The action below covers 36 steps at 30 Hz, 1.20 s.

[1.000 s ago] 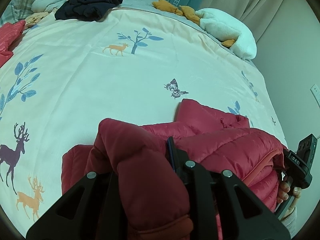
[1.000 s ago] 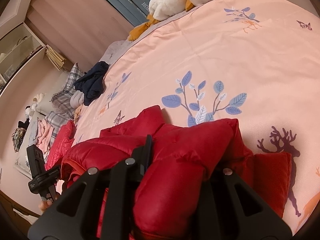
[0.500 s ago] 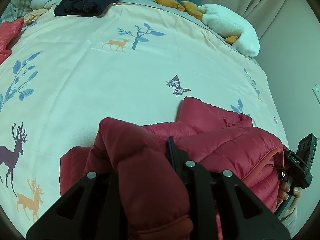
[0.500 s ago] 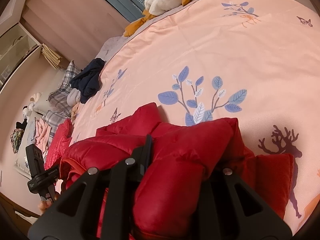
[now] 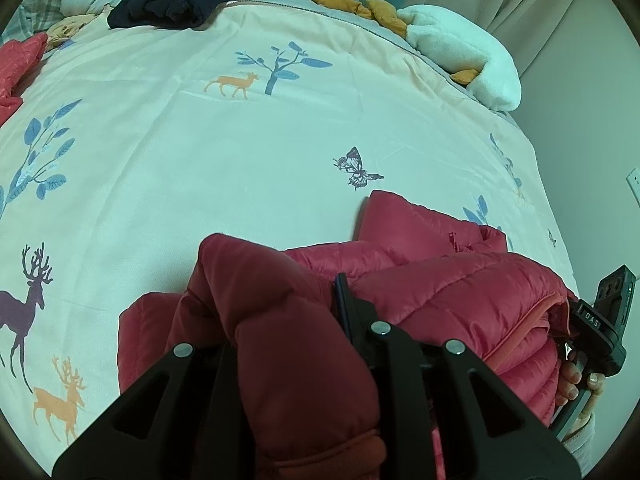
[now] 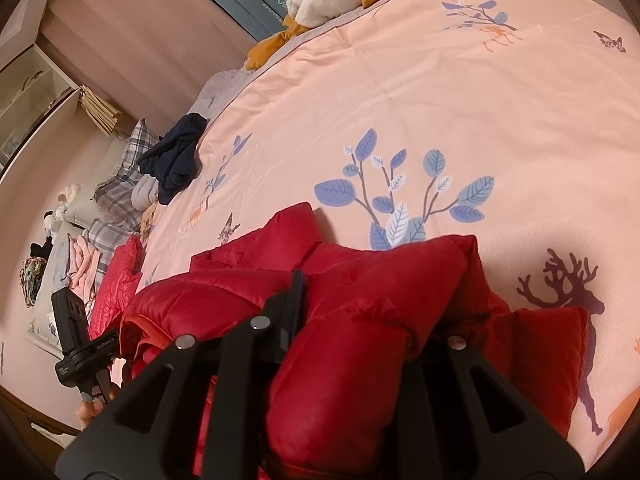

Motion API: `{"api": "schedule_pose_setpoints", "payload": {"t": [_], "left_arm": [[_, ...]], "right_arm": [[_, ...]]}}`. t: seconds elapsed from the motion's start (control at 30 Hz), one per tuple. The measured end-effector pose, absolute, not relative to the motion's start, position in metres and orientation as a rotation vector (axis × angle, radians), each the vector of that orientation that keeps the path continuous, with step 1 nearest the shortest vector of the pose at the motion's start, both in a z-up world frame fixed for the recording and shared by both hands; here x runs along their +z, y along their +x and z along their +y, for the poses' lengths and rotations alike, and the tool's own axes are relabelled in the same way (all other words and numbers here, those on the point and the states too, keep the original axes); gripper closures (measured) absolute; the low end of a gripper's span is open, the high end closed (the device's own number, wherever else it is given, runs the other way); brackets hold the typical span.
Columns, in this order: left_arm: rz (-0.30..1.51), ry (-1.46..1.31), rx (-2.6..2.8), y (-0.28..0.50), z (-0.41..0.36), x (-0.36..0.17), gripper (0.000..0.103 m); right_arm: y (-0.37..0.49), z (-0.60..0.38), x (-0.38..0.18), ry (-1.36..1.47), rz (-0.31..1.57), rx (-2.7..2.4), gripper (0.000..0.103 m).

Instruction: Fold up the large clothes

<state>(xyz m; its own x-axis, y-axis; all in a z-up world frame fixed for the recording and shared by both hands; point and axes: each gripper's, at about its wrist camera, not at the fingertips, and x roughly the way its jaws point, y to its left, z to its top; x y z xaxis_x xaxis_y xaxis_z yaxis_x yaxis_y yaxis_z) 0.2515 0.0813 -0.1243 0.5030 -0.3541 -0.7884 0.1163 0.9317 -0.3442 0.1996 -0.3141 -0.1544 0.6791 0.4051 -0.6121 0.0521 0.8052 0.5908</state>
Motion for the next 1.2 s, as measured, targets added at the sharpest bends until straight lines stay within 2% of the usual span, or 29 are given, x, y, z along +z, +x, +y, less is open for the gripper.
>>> {"api": "schedule_pose_setpoints", "payload": {"t": [0.53, 0.8, 0.9, 0.97, 1.2], "left_arm": [[1.002, -0.315, -0.280, 0.248, 0.085, -0.121, 0.084], [0.999, -0.325, -0.270, 0.248, 0.084, -0.115, 0.083], [1.000, -0.347, -0.267, 0.248, 0.087, -0.112, 0.083], [1.000, -0.365, -0.267, 0.248, 0.088, -0.111, 0.083], [0.992, -0.396, -0.271, 0.246, 0.090, -0.103, 0.078]], "right_arm": [[0.194, -0.312, -0.146, 0.648, 0.807, 0.209, 0.080], [0.194, -0.312, -0.137, 0.678, 0.802, 0.217, 0.068], [0.194, -0.314, -0.133, 0.704, 0.797, 0.228, 0.057], [0.194, -0.314, -0.130, 0.718, 0.789, 0.234, 0.046], [0.194, -0.311, -0.123, 0.723, 0.783, 0.230, 0.039]]}}
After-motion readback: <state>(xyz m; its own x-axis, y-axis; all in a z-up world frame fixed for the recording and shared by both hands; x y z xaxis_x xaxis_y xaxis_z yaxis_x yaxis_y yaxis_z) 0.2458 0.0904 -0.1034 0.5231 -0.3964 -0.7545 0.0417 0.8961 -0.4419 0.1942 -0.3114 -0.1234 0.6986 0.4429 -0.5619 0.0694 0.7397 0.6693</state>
